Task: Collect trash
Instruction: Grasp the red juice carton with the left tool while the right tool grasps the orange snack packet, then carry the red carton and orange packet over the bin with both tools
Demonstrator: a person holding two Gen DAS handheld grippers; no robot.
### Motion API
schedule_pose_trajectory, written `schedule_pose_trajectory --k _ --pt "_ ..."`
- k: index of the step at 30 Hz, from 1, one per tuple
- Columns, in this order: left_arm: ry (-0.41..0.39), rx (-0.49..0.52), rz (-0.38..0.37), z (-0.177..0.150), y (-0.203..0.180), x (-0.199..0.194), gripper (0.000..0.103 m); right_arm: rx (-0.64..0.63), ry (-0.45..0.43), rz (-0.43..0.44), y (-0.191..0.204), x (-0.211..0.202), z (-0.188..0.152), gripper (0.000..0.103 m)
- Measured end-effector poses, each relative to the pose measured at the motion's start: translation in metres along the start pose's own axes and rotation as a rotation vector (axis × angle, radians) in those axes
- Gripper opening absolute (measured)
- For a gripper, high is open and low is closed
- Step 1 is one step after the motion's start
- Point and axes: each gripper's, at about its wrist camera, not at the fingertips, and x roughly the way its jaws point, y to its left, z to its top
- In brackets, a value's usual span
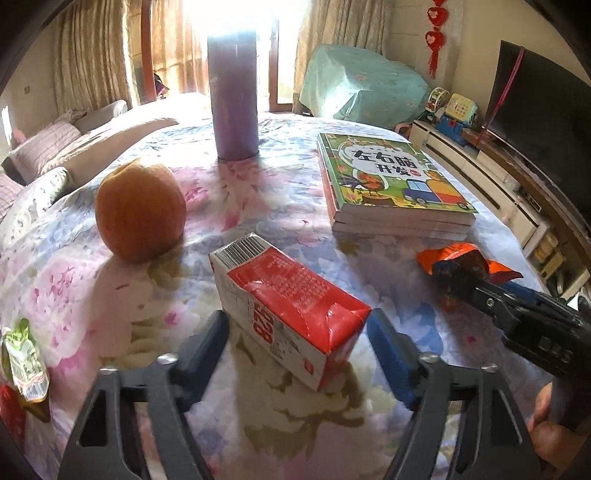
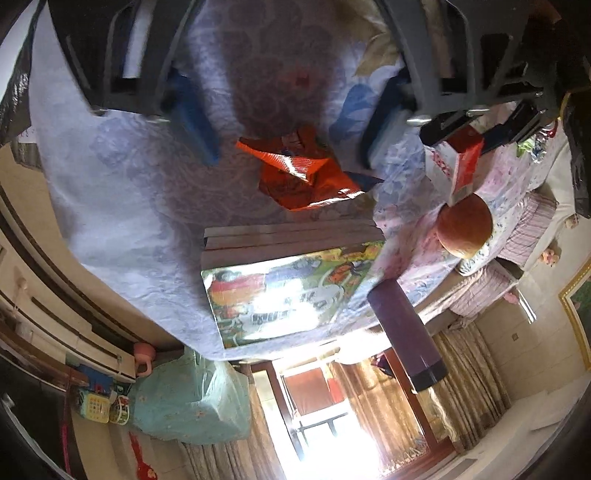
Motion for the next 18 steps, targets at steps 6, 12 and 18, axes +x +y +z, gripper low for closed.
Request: schedule_pose_trajectory --k 6,12,18 --pt "0.006 0.019 -0.043 -0.003 0.005 -0.001 0.036 -0.001 -0.005 0.003 -0.002 -0.006 -0.008 0.023" --pt "0.000 0.054 -0.131 -0.018 0.003 -0.023 0.033 0.027 -0.014 0.012 -0.007 -0.030 -0.027 0.020" --pt "0.012 0.105 -0.191 -0.042 -0.008 -0.051 0.033 0.063 -0.028 0.020 -0.011 -0.061 -0.049 0.020"
